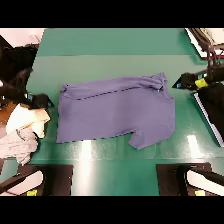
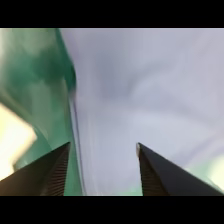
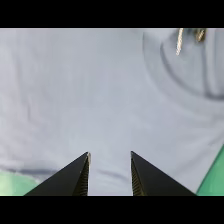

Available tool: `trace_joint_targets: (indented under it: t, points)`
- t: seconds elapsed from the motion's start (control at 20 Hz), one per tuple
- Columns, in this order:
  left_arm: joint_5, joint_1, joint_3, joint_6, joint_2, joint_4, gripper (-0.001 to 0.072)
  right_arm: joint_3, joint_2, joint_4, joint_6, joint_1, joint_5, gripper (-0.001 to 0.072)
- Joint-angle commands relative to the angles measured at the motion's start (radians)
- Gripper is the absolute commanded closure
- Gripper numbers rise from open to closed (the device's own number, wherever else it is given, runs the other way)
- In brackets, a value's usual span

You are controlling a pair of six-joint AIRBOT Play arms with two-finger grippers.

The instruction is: Fold the shirts.

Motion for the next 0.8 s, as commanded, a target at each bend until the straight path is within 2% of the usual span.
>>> trace_joint_targets:
  t: [0.0, 0.25, 0.75]
  points:
    - [-0.016, 0.021, -0.244, 0.010, 0.113, -0.011, 0.0200, -0.155, 0.088, 0.022, -0.015, -0.005, -0.049, 0.0417]
    - [0.035, 0.021, -0.394, 0.006, 0.128, -0.004, 0.0199, -0.227, 0.135, 0.022, -0.015, -0.005, -0.048, 0.0417]
    - [0.079, 0.021, -0.461, 0.006, 0.128, -0.045, 0.0213, -0.227, 0.135, 0.023, -0.015, -0.005, -0.034, 0.0417]
